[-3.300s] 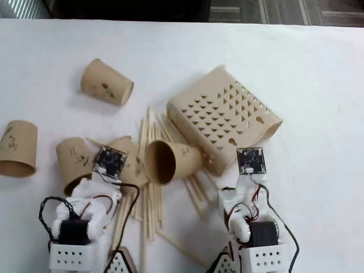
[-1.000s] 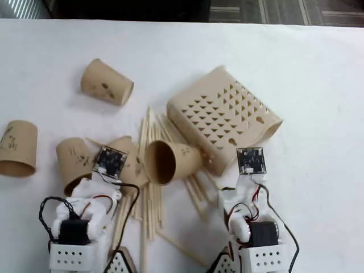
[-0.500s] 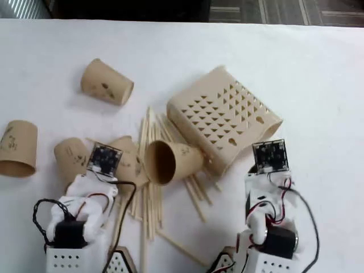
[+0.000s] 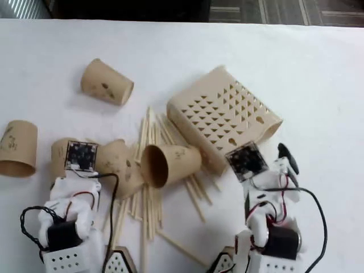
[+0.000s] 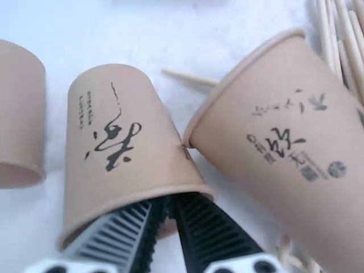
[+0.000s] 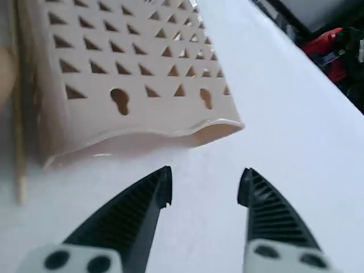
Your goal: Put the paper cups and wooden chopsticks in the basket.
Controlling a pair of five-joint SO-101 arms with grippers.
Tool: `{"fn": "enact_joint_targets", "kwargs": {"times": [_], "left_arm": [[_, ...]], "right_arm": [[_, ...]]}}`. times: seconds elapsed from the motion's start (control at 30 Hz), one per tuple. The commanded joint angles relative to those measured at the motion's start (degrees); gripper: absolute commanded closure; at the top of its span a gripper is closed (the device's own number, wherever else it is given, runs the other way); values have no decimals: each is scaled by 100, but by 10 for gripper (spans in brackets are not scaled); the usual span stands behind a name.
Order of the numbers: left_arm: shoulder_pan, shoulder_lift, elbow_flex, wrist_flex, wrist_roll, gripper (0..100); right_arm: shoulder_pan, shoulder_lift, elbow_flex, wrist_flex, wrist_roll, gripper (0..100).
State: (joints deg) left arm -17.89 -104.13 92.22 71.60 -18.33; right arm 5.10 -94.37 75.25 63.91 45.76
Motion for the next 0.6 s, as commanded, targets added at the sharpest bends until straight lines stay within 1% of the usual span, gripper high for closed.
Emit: {"fn": "enact_joint_targets", "kwargs": {"times": [0.0,0.07,0.23,0.4,0.57], "left_arm": [[-40,-31,-308,-97,-9,976],[-40,-31,-299,-97,-9,976],[-40,-31,-299,-79,-26,976],[-48,-31,-237,-97,-35,976],[-48,-31,-193,-97,-44,976]], "right_arm": [[-101,954,-264,-295,264,696],[-101,1464,-264,-664,413,669],[4,2448,-264,-1982,747,669],[31,3240,-264,-3116,1336,669],[31,4066,-325,-4048,1424,669]]}}
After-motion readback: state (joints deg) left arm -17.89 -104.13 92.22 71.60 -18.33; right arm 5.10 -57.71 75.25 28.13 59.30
